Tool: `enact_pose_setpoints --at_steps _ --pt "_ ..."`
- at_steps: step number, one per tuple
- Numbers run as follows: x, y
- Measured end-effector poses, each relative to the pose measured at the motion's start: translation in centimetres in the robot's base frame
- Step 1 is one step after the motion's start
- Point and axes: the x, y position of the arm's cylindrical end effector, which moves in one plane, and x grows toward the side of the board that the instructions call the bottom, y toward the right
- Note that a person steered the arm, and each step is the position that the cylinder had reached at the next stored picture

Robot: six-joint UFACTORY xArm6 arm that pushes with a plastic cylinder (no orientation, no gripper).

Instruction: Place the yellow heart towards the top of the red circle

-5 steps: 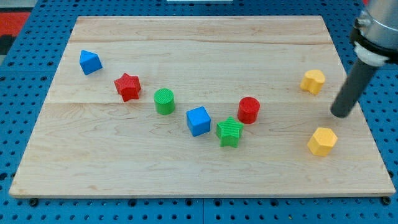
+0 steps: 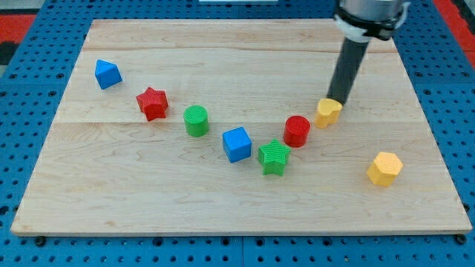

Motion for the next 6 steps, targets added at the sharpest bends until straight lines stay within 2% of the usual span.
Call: enact_pose_setpoints --at_steps 2,3,5,6 --pt "3.4 8.4" --pt "4.9 4.7" --pt "3.0 -3.2" --pt "3.0 -0.9"
